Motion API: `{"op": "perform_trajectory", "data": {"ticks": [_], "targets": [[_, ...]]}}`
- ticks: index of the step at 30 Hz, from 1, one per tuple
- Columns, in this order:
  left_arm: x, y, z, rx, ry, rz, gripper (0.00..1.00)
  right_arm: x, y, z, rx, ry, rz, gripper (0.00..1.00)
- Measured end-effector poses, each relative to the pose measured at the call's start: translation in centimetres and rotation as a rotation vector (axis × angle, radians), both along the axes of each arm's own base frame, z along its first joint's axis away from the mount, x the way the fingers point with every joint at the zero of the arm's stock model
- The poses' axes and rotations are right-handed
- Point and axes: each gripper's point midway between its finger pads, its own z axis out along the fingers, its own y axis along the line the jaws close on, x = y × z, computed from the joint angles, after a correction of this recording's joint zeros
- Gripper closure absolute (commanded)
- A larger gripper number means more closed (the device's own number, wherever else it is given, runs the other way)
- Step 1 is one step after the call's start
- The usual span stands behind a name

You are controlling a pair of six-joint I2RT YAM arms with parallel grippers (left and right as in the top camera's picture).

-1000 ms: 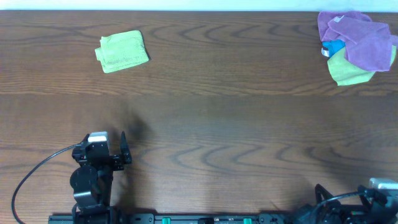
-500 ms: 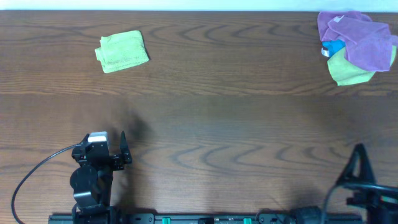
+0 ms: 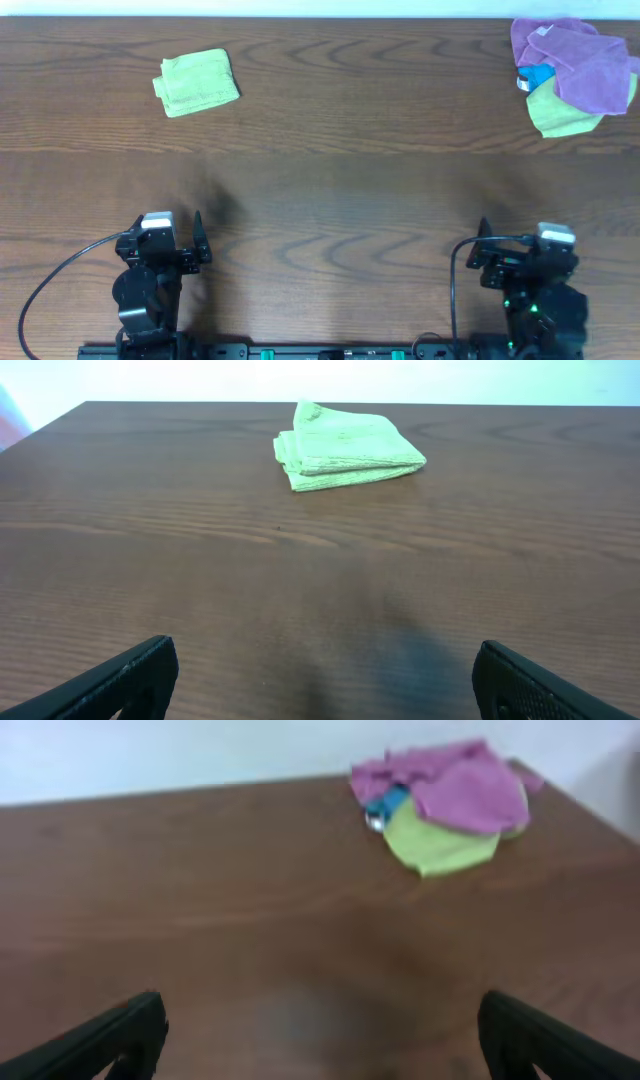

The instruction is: Fold the cloth

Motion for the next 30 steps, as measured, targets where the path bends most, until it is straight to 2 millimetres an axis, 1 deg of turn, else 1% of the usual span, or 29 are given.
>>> {"op": "perform_trajectory", "data": {"ticks": [6, 9, 12, 16, 18, 30], "targets": [[0.0, 0.0, 0.0, 0.000, 0.000, 0.000, 0.04, 0.1, -0.3, -2.5, 0.001, 0.015, -0.013, 0.01], [0.0, 0.0, 0.0, 0.000, 0.000, 0.000, 0.05, 0.3, -0.4, -4.6, 0.003, 0.056, -0.015, 0.01], [0.0, 0.0, 0.0, 0.000, 0.000, 0.000, 0.05, 0.4, -0.4, -6.2, 0.005, 0.085, -0.015, 0.01], [0.0, 0.0, 0.0, 0.000, 0.000, 0.000, 0.05, 0.4, -0.4, -7.8, 0.006, 0.110, -0.015, 0.01], [0.0, 0.0, 0.0, 0.000, 0.000, 0.000, 0.05, 0.4, -0.4, -8.1, 0.006, 0.117, -0.015, 0.01], [0.0, 0.0, 0.0, 0.000, 0.000, 0.000, 0.05, 0.4, -0.4, -8.1, 0.006, 0.115, -0.015, 0.01]]}}
